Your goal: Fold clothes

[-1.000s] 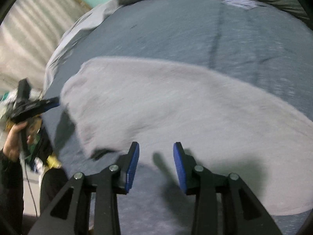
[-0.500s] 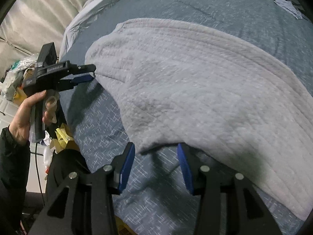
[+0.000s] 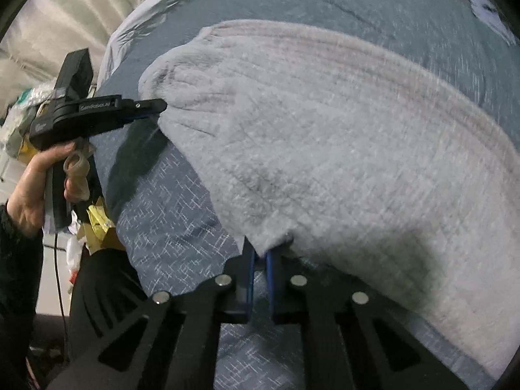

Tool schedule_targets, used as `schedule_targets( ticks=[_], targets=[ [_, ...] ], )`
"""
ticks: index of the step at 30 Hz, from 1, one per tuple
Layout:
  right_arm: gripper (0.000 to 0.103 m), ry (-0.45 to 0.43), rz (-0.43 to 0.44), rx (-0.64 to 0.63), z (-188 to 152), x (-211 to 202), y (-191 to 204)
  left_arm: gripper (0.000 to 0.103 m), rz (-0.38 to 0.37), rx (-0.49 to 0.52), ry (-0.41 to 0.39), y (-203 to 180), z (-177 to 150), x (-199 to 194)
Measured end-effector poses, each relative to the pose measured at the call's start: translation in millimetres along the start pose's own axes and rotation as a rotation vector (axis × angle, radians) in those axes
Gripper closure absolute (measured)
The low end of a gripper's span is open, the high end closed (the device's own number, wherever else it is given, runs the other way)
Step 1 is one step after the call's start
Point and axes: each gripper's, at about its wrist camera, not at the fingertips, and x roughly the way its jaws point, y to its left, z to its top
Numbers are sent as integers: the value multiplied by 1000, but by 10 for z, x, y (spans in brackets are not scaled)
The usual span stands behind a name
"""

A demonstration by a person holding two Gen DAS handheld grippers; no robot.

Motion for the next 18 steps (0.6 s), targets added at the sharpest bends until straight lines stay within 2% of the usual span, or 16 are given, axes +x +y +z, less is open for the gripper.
schedule_targets(
  ticks=[4, 8, 10, 13, 16, 18],
  targets=[
    [99, 21, 7, -49, -18, -169, -40, 89, -14, 7, -6, 8, 70, -100],
    [100, 3, 45, -24, -46, -387, -205, 90, -35, 1, -11, 50, 104, -151],
    [100, 19, 33, -39, -71, -358, -196, 90, -26, 1, -5, 41, 112, -124],
    [100, 59, 62, -70, -119, -222, -84, 90, -10, 5, 8, 80, 82, -154],
    [98, 109, 97, -85, -193, -79, 15, 90, -23, -22, 25, 161, 69, -151],
    [96, 139, 83, -99, -229, -20, 41, 88, -25, -40, 34, 213, 46, -168]
  ],
)
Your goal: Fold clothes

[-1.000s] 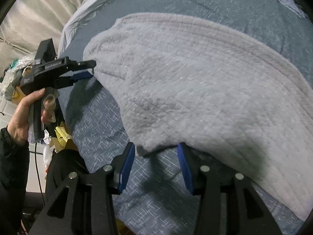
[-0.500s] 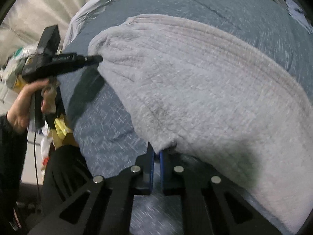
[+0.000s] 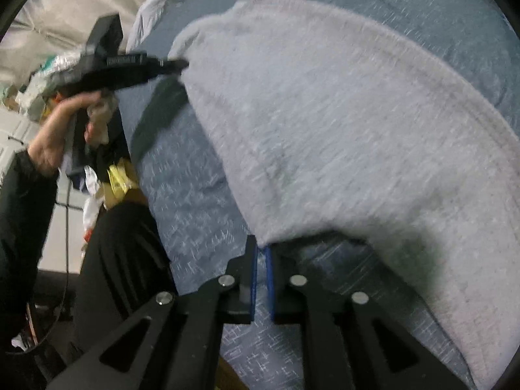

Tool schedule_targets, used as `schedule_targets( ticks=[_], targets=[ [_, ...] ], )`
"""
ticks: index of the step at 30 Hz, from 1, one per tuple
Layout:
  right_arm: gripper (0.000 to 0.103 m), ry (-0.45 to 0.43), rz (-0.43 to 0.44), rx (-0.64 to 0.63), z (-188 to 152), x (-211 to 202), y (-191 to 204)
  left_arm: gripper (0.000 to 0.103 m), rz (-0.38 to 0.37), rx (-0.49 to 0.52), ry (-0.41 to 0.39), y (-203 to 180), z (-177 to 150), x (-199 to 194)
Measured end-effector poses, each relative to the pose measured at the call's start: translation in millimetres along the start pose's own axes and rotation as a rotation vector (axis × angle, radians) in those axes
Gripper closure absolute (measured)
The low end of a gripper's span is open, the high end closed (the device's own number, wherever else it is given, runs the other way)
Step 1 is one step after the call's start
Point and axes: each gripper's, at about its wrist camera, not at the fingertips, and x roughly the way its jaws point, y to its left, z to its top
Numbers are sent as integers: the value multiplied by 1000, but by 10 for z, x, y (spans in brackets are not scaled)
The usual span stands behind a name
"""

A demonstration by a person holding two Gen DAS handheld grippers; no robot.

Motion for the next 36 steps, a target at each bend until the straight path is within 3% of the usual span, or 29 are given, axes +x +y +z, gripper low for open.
schedule_targets(
  ticks=[6, 12, 20, 26, 31, 36],
  targets=[
    [95, -68, -21, 46, -146, -415, -269, 86, -17, -76, -43, 40, -89, -224],
    [84, -200, -127, 179, -238, -835, -709, 83, -26, 38, -73, -335, -98, -278],
    [82, -210, -169, 320, -348, -695, -1123, 78, 0, 132, -26, -755, 45, 147],
    [82, -201, -147, 400, -467, -555, -1402, 78, 107, 149, 78, -655, 37, 550],
    [82, -206, -127, 394, -512, -554, -1440, 78, 111, 152, 91, -612, 35, 540],
    [78, -287, -161, 449, -670, -889, -1653, 77, 107, 190, 53, -784, 54, 402]
  ],
)
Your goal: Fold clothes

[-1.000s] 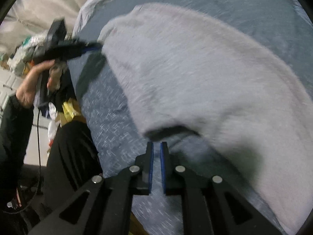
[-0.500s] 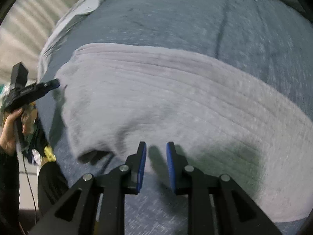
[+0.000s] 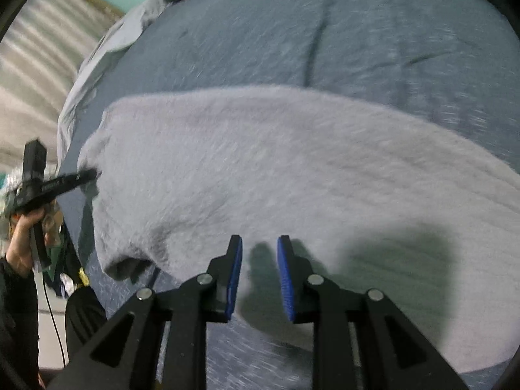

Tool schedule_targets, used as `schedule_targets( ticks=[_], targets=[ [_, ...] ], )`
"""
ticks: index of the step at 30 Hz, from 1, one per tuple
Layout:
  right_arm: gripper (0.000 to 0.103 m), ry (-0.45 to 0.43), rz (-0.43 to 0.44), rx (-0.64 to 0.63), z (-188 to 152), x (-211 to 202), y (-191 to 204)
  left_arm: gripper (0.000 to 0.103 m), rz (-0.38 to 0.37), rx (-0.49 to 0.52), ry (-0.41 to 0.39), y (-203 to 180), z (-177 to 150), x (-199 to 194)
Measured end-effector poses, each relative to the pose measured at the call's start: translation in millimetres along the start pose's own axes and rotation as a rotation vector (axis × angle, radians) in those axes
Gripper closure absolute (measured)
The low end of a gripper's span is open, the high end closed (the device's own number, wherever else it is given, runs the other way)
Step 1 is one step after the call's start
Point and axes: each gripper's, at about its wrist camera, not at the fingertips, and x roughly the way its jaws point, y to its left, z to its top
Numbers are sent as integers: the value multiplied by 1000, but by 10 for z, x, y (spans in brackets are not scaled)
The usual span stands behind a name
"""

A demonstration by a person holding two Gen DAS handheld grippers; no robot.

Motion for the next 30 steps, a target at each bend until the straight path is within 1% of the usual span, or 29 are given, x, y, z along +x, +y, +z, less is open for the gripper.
schedule_targets(
  ticks=[1, 3, 5, 10, 12, 13, 16, 18, 21, 24, 26, 28, 30],
  targets=[
    [76, -7, -15, 14, -8, -49, -80, 77, 2, 10, 8, -29, -2, 20],
    [76, -25, -49, 61, -36, -184, -325, 74, 16, 23, 26, -59, -16, 84],
    [76, -44, -75, 106, -72, -341, -566, 69, 22, 27, 40, -71, -61, 141],
    [75, -104, -161, 176, -231, -946, -1254, 69, 18, 26, 51, -28, -91, 197],
    [65, -137, -203, 250, -361, -1256, -1672, 69, 14, 20, 53, -14, -81, 195],
    [53, -158, -214, 291, -434, -1385, -1849, 69, 17, 20, 54, -15, -78, 198],
    [52, -221, -245, 411, -652, -1763, -2369, 69, 34, 30, 55, -36, -77, 212],
    [52, -265, -268, 476, -774, -1957, -2620, 69, 40, 31, 55, -41, -78, 215],
    [52, -330, -276, 570, -946, -2164, -2908, 69, 45, 28, 57, -38, -76, 219],
    [52, -381, -292, 627, -1016, -2201, -3027, 68, 54, 25, 60, -43, -71, 224],
    [52, -400, -286, 667, -1055, -2219, -3139, 68, 63, 26, 62, -53, -67, 226],
    [52, -402, -272, 701, -1094, -2204, -3253, 68, 70, 29, 64, -59, -64, 232],
    [52, -392, -268, 706, -1097, -2192, -3310, 68, 74, 30, 66, -60, -62, 239]
  ],
)
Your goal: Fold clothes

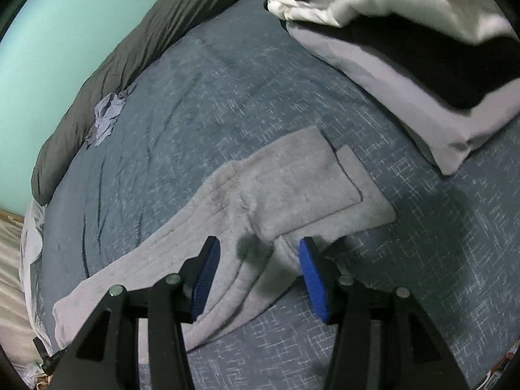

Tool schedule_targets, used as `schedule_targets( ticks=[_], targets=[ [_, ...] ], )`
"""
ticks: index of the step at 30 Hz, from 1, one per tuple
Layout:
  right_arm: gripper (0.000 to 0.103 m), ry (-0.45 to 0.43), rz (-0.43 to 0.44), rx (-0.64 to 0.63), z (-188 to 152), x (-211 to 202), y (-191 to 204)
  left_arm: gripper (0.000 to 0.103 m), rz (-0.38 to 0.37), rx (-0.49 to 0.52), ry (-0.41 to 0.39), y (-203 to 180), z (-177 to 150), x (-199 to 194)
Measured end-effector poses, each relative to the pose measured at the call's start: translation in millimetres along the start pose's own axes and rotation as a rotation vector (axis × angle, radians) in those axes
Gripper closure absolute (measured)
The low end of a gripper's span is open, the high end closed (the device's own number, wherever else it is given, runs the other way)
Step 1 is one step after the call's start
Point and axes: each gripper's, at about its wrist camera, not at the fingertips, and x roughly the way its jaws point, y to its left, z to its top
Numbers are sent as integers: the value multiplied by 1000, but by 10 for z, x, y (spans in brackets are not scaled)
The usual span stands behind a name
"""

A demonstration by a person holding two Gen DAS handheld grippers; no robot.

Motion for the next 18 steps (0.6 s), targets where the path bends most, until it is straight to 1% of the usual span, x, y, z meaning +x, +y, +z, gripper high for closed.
schedule_targets(
  ticks=[5, 10, 13, 16, 18],
  targets=[
    [52, 21, -9, -12, 36, 91, 4, 68, 5, -2, 8, 9, 15, 11],
    [52, 3, 0, 15, 134, 91, -47, 67, 12, 6, 13, 11, 28, 20],
    [52, 39, 3, 50, 157, 170, -114, 67, 14, 3, 15, 22, 35, 36],
    [51, 61, 26, 119, 118, 235, -220, 67, 17, 3, 15, 26, 40, 45],
    [50, 75, 42, 164, 92, 279, -291, 67, 19, 7, 16, 28, 43, 49]
  ],
)
